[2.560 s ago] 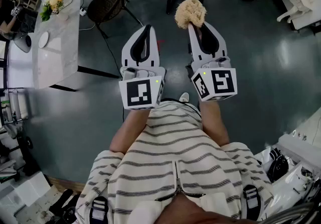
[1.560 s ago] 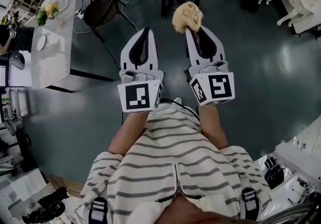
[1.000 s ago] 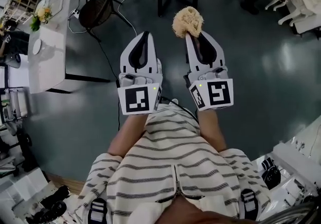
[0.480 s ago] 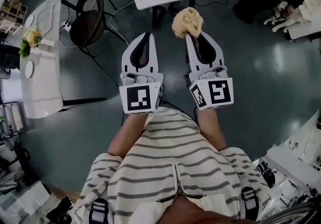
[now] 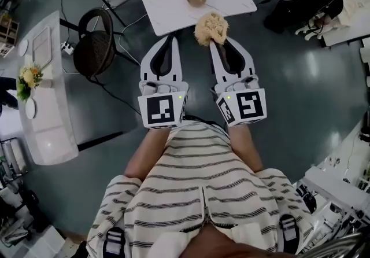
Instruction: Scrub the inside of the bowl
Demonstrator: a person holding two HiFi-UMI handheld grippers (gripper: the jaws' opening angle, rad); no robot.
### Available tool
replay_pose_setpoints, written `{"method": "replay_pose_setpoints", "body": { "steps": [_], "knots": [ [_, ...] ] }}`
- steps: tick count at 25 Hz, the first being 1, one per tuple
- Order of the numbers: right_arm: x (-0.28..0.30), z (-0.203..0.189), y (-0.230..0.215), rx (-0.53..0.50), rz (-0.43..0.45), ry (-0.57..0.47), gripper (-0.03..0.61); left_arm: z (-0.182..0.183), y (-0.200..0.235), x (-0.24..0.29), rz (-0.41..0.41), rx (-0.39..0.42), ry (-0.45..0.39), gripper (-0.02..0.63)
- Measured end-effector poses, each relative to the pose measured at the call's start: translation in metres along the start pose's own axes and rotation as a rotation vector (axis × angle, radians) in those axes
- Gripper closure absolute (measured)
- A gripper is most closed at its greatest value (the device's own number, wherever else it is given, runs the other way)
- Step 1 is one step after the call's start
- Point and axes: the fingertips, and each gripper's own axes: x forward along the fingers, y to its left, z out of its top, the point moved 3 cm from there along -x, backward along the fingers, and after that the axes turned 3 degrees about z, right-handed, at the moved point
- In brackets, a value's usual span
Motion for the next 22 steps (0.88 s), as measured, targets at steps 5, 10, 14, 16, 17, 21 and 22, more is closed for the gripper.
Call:
{"method": "replay_pose_setpoints", "body": {
  "steps": [5, 10, 14, 16, 17, 21, 22],
  "knots": [
    [0.038, 0.002, -0.019, 0.005, -0.020, -0.002, 0.492, 0.002, 0.013, 0.040, -0.018, 0.003, -0.008, 0.611],
    [0.066, -0.013, -0.039, 0.012, -0.036, 0.023, 0.492, -0.016, 0.025, 0.075, -0.032, -0.008, 0.029, 0.611],
    [0.086, -0.025, -0.060, 0.015, -0.033, 0.048, 0.494, -0.032, 0.026, 0.102, -0.039, -0.019, 0.064, 0.611],
    [0.096, -0.030, -0.072, 0.018, -0.026, 0.051, 0.493, -0.037, 0.026, 0.119, -0.029, -0.023, 0.053, 0.611],
    [0.101, -0.033, -0.080, 0.020, -0.022, 0.052, 0.492, -0.041, 0.024, 0.128, -0.024, -0.024, 0.049, 0.611],
    [0.127, -0.055, -0.119, 0.044, 0.005, 0.057, 0.494, -0.062, 0.012, 0.166, -0.010, -0.009, 0.065, 0.611],
    [0.137, -0.059, -0.129, 0.053, 0.016, 0.052, 0.494, -0.065, 0.010, 0.177, -0.005, -0.004, 0.063, 0.611]
  ]
}}
